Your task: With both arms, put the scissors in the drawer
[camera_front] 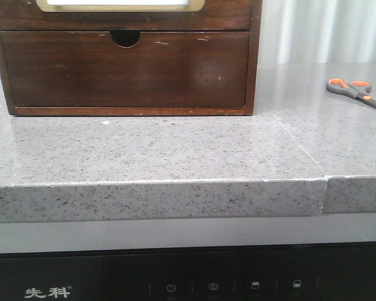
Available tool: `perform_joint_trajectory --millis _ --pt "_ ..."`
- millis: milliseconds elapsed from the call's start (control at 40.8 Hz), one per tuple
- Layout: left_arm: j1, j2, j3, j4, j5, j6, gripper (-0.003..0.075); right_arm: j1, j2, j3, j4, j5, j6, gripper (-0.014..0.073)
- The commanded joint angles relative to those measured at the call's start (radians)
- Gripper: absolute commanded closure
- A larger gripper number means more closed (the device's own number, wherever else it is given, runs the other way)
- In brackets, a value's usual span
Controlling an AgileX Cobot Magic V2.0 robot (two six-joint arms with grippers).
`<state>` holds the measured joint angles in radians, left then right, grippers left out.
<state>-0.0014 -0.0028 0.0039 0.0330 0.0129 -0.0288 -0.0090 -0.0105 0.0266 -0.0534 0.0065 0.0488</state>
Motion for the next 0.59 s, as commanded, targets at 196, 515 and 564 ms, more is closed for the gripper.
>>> perform_joint_trajectory --millis 196,515,564 --pt "-0.006 -0.019 0.025 -0.007 -0.135 -0.007 0.0741 0.002 -0.017 -0.004 -0.012 -0.109 -0.001 0.066" --pt "-0.009 -0.012 -0.204 -0.007 -0.076 -0.007 0.0741 0.002 -0.016 -0.234 -0.012 0.067 -0.001 0.066" --pt "-0.009 -0.006 -0.268 -0.007 -0.022 -0.007 0.0741 0.002 -0.015 -0.288 -0.012 0.121 -0.001 0.066"
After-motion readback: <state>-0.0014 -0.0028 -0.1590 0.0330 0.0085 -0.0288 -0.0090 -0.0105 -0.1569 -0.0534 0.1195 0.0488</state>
